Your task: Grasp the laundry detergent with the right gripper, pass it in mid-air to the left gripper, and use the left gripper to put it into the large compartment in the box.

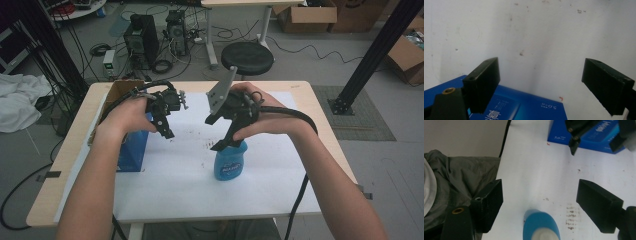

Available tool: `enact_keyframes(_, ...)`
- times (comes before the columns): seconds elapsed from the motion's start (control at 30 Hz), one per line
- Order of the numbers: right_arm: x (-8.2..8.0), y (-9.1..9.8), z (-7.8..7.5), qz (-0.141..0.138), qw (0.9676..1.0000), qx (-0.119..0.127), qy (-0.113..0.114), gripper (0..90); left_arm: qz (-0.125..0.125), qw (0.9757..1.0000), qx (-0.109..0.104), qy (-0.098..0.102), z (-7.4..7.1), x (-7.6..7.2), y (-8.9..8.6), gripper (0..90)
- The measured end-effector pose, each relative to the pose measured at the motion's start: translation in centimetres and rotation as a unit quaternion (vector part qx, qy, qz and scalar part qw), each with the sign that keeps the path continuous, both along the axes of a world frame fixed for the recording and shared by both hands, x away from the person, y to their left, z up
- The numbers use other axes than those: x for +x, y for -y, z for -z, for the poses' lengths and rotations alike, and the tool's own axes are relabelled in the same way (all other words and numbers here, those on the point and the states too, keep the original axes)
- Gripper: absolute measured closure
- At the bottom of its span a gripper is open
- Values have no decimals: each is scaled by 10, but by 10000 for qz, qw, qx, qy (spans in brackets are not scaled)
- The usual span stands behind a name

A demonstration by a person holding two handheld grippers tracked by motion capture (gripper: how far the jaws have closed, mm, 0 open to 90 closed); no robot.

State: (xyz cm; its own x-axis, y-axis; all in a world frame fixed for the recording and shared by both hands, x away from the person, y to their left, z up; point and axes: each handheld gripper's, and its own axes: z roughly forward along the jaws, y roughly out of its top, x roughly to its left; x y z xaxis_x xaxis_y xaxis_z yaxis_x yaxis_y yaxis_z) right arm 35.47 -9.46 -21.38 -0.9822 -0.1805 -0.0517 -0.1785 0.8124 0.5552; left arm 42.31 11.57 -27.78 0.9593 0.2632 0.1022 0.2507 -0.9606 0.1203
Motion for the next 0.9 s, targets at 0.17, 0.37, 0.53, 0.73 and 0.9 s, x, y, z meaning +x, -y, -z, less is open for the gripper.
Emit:
enact_keyframes(0.17, 7, 23, 5, 137, 9996, 206, -105, 213, -38, 10000, 4, -15, 0, 0, 0, 156)
enact_keyframes(0.37, 14, 44, 16, 256, 9987, 385, -199, 206, -23, 10000, 47, 16, 0, 0, 3, 156)
enact_keyframes(0.53, 19, 58, 24, 341, 9979, 492, -243, 198, -46, 10000, 74, -26, 1, 1, 4, 155)
enact_keyframes(0.73, 24, 69, 38, 419, 9969, 575, -333, 187, -30, 9999, 112, -45, 2, 2, 7, 155)
enact_keyframes(0.9, 30, 77, 53, 538, 9965, 479, -422, 184, -19, 9999, 121, -79, 3, 3, 8, 155)
